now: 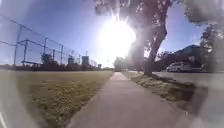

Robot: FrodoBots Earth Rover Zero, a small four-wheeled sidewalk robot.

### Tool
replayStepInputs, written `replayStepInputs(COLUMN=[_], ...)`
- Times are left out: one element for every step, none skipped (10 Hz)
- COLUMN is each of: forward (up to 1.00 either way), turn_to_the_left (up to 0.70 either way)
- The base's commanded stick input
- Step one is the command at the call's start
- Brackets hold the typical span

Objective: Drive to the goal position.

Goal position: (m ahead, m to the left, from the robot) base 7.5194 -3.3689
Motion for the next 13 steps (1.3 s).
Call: replayStepInputs(forward=[1.0,1.0,1.0,1.0,1.0,1.0,1.0,1.0,1.0,1.0,1.0,1.0,1.0], turn_to_the_left=[0.0,0.0,0.0,0.0,0.01,0.01,0.01,0.01,0.0,0.0,0.01,0.02,0.01])
